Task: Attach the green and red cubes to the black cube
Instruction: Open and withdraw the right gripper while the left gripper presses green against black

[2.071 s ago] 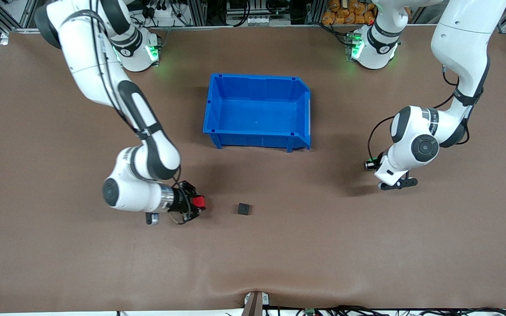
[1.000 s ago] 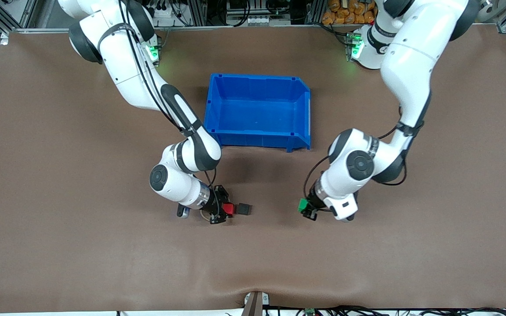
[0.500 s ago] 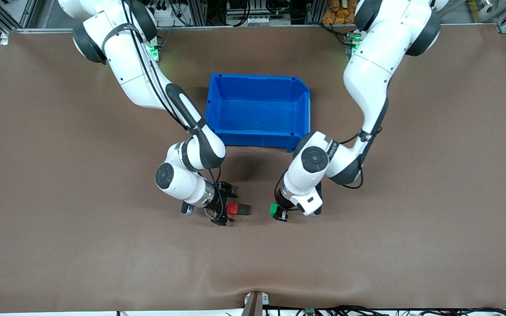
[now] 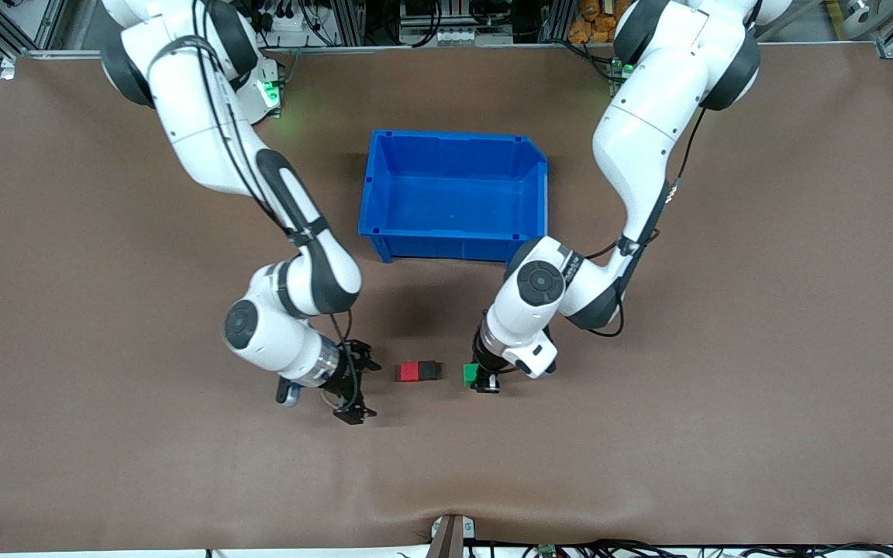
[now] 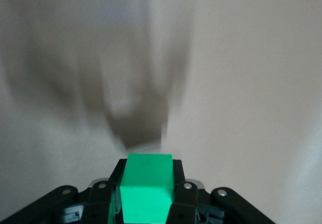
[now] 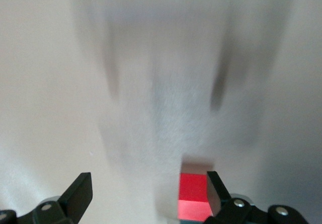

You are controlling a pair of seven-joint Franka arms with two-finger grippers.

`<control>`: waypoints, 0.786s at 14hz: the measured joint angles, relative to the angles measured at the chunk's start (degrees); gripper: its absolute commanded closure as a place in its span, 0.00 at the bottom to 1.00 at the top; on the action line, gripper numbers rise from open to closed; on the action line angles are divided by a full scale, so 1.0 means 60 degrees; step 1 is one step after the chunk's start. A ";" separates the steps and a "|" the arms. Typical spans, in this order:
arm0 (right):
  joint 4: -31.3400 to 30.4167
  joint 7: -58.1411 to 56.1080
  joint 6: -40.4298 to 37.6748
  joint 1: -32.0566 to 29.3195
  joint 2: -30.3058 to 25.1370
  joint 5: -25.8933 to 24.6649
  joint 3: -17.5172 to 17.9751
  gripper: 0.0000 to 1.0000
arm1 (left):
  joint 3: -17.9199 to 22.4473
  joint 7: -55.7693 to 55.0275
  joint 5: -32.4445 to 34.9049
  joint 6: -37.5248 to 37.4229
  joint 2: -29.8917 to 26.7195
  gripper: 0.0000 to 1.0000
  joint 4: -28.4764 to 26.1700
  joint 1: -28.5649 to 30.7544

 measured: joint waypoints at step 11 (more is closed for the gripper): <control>0.0185 -0.7438 -0.6450 -0.2685 -0.3166 -0.2814 -0.0429 0.00 | -0.0014 0.0240 -0.0008 0.0387 0.0594 1.00 0.0411 -0.0275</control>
